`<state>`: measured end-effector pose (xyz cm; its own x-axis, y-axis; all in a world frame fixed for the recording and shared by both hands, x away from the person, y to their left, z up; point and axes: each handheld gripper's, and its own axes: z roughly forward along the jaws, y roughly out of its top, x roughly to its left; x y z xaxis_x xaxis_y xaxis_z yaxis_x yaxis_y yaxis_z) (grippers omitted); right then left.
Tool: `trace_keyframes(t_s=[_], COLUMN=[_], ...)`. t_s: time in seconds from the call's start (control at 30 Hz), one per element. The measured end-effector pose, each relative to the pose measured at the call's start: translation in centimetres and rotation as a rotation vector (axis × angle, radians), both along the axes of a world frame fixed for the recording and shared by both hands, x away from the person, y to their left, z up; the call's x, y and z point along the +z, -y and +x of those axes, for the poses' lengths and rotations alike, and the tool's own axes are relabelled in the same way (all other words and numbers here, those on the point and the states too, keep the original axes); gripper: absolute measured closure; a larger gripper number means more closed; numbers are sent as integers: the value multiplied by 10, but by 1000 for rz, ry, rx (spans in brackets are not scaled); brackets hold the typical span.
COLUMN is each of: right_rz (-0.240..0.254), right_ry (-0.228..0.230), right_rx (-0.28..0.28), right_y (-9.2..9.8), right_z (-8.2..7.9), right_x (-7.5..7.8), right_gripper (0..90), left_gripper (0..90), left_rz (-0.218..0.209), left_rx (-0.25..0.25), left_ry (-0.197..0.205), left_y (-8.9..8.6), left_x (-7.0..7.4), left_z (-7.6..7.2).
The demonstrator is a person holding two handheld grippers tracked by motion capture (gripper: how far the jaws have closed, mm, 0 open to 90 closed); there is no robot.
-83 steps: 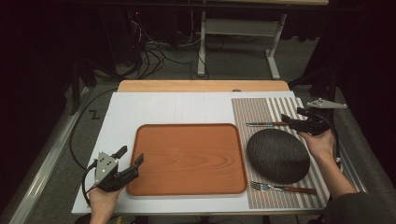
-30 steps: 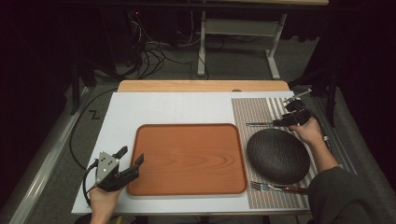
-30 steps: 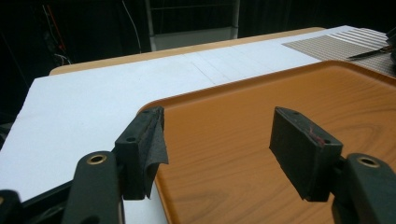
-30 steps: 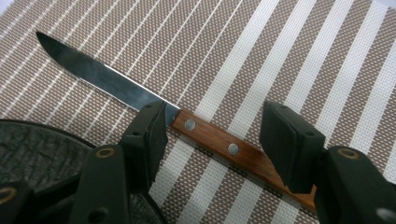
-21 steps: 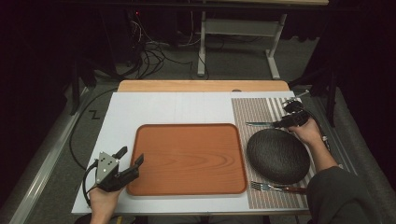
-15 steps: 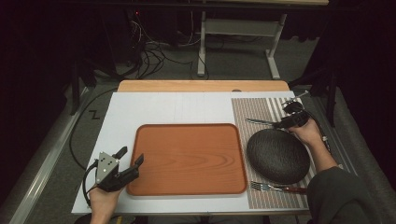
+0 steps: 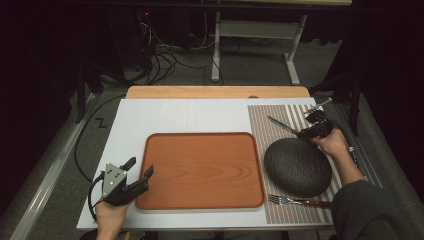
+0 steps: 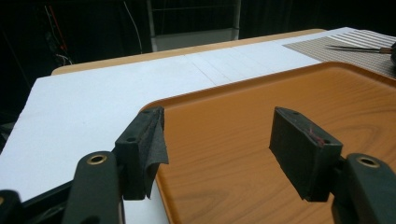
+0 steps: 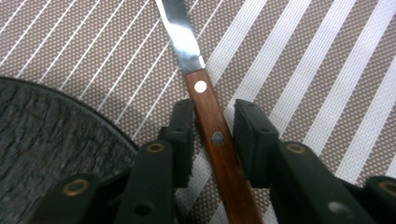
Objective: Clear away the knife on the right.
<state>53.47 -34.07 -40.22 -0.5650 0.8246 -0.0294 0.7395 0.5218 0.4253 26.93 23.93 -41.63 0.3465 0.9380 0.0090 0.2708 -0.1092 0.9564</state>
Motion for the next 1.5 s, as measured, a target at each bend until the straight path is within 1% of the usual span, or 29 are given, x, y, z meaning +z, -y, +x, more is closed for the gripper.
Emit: trace_keyframes(t_s=[0.03, 0.13, 0.23, 0.37, 0.4, 0.43, 0.47, 0.5, 0.53, 0.57, 0.6, 0.67, 0.73, 0.8, 0.83, 0.93, 1.07, 1.17, 1.2, 1.23, 1.37, 1.43, 1.47, 1.5], right_rz=[0, 0, 3, -6, -16, -16, -32, -32, -52, -52, -64, -74, -72, -64, -67, -69, -61, -52, -46, -46, -28, -27, -18, -18], right_ry=[0, -3, -2, 7, 9, 9, 19, 19, 24, 24, 36, 44, 66, 85, 93, 105, 116, 130, 135, 135, 138, 137, 138, 138], right_rx=[0, 1, 1, 8, 12, 12, 21, 21, 16, 16, 14, 11, 11, 5, -1, 9, 5, 17, 23, 23, 31, 40, 46, 46], right_y=[0, 3, 3, 2, 1, 1, 0, 0, -2, -2, -3, -4, -4, -3, -3, -5, -6, -9, -11, -11, -16, -19, -23, -23], right_z=[0, -1, -2, -2, -2, -2, -3, -3, -3, -3, -4, -4, -6, -7, -8, -12, -17, -25, -31, -31, -41, -45, -50, -50], right_x=[0, 0, 0, 0, 0, 0, 0, 0, 1, 1, 2, 4, 7, 11, 13, 18, 23, 31, 36, 36, 44, 48, 51, 51], right_gripper=[730, 774, 778, 782, 782, 782, 783, 783, 784, 784, 784, 784, 784, 785, 785, 785, 785, 785, 785, 785, 785, 785, 785, 785], left_gripper=[356, 356, 356, 356, 356, 356, 356, 356, 356, 356, 356, 356, 356, 356, 356, 356, 356, 356, 356, 356, 356, 356, 356, 356], left_rz=[0, -3, -3, 1, -2, -2, -1, -1, 2, 2, 4, 6, 2, 6, 7, 6, 9, 13, 13, 13, 8, 6, 4, 4], left_rx=[0, 1, 3, 3, 4, 4, 3, 3, 2, 1, 2, 2, 3, 3, 3, 3, 4, 2, 2, 1, -1, -2, 0, 0], left_ry=[0, 2, 2, 1, 2, 2, 1, 1, -2, -2, -1, 0, 1, -1, -1, 1, 5, 9, 9, 9, 13, 15, 15, 15], left_y=[0, 0, 0, 0, 0, 0, 0, 0, 0, 0, 0, 0, 0, 0, 0, 0, 1, 1, 1, 1, 1, 1, 1, 1], left_x=[0, 0, 0, 0, 0, 0, 0, 0, 0, 0, 0, 0, 0, 0, 0, 0, 0, 1, 1, 1, 2, 2, 2, 2], left_z=[0, 0, -1, -1, -1, -1, 0, 0, 0, 0, 0, 0, 0, 0, 0, 0, -1, -1, -1, -1, -1, -1, -1, -1])
